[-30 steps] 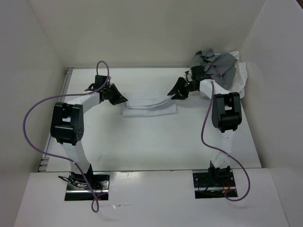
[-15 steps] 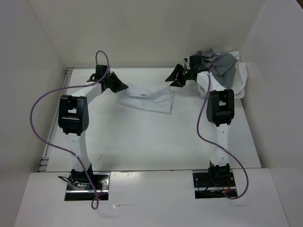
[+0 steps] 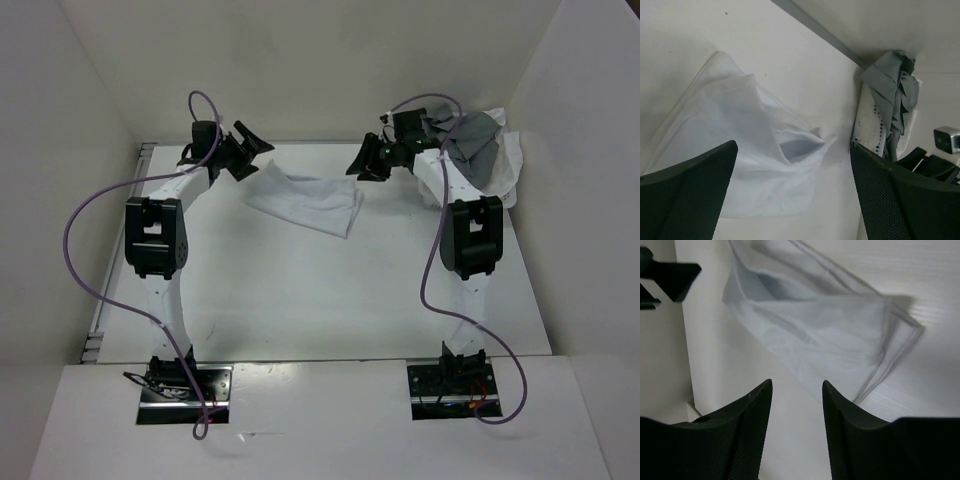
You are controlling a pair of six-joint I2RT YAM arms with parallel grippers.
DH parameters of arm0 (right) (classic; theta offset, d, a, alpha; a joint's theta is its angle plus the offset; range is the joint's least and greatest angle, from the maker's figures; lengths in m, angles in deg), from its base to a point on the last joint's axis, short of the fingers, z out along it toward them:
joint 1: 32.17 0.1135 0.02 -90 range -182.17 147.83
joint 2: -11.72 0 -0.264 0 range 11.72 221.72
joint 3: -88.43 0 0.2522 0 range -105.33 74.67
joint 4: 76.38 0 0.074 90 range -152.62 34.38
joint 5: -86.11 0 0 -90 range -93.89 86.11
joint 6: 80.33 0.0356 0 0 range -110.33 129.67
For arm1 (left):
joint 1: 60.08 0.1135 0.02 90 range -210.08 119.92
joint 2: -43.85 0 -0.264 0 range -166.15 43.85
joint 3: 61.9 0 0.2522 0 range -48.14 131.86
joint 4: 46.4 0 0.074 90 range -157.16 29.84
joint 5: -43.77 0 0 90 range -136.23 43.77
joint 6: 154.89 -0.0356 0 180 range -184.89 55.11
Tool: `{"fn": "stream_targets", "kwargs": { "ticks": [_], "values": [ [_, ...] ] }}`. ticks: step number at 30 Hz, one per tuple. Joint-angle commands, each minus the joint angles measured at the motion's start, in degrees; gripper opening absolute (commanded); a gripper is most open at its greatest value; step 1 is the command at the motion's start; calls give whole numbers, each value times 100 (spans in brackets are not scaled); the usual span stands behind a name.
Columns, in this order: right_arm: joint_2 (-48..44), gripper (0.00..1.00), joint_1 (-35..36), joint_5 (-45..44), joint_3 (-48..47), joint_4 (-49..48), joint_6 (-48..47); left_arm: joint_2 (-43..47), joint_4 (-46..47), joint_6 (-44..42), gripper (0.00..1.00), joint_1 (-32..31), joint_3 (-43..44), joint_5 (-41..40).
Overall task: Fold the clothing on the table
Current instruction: Fold the skirt
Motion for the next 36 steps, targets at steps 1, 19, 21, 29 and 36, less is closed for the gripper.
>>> {"fn": "stream_targets", "kwargs": {
  "ticks": [1,19,21,29,36],
  "values": [
    [-336,50,360,-115,376,184,-345,130,683,79,100,-4,35,204],
    [1210,29,853,-721,-563,411,-214,430,1042,-325,27,48,-1265,423],
    [1333,29,853,-853,-625,412,-214,430,1043,-325,27,-4,-1265,476],
    [1334,28,853,-1266,-38,412,-38,-88,1043,-378,23,-65,-756,599],
    [764,28,853,-1371,1499,351,15,-186,1174,-247,18,-127,-1017,467]
  ]
}}
